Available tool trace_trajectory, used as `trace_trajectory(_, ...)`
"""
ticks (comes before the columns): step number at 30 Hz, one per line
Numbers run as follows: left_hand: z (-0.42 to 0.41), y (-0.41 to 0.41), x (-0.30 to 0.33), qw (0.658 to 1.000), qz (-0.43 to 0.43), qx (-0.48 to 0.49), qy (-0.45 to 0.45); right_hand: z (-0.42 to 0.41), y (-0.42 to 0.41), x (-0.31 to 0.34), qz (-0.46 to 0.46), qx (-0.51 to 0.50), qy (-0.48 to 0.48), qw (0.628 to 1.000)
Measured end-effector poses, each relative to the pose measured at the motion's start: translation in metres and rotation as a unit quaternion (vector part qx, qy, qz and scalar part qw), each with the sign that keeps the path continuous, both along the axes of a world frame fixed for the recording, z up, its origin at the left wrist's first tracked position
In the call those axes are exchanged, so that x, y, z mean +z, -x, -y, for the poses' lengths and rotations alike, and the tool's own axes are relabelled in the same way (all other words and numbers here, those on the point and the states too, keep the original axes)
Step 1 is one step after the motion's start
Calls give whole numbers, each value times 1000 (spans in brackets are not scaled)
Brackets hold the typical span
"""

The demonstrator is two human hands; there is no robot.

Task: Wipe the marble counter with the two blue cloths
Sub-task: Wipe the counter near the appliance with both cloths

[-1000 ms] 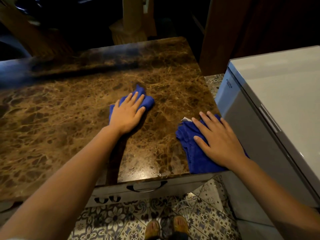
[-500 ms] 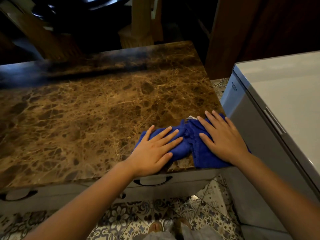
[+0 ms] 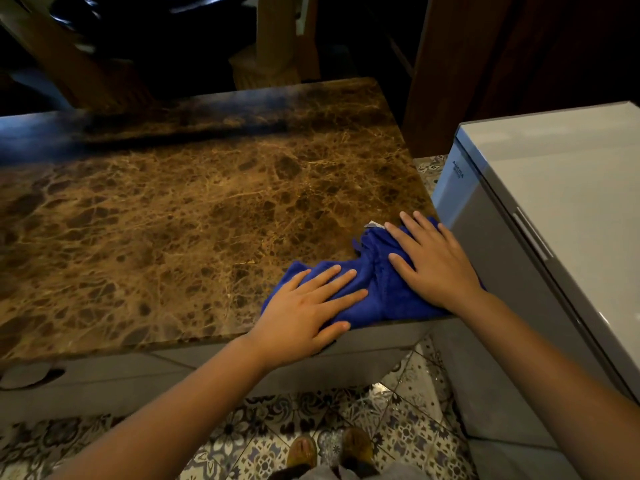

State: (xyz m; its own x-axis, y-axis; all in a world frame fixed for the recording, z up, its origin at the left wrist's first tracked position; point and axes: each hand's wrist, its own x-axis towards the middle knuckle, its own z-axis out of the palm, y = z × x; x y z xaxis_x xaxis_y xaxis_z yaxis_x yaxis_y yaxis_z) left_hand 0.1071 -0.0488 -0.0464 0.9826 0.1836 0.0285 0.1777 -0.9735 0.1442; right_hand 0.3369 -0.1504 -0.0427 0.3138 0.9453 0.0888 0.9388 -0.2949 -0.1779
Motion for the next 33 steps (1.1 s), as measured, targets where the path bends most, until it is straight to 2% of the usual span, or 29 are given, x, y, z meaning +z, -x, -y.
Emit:
trace_trajectory(4, -1, 15, -3, 998, 6, -64, -26, 0, 0, -1, 2, -2, 0, 1000)
trace_trajectory(9, -9, 38, -2, 996, 30, -79, -2, 0, -1, -1, 0, -3, 3, 1000)
trace_trajectory(15, -28, 102, -5, 996, 64, -61, -28, 0, -1, 0, -4, -3, 5, 1000)
trace_trajectory(20, -36, 140, 12, 997, 66, -27, 7, 0, 0, -1, -5, -4, 7, 1000)
trace_trajectory(25, -31, 115, 32, 987, 129, 27, 91, 0, 0, 0, -5, -5, 6, 1000)
trace_trajectory(33, -64, 20, 55, 982, 186, 21, 31, 0, 2, 5, -15, -7, 11, 1000)
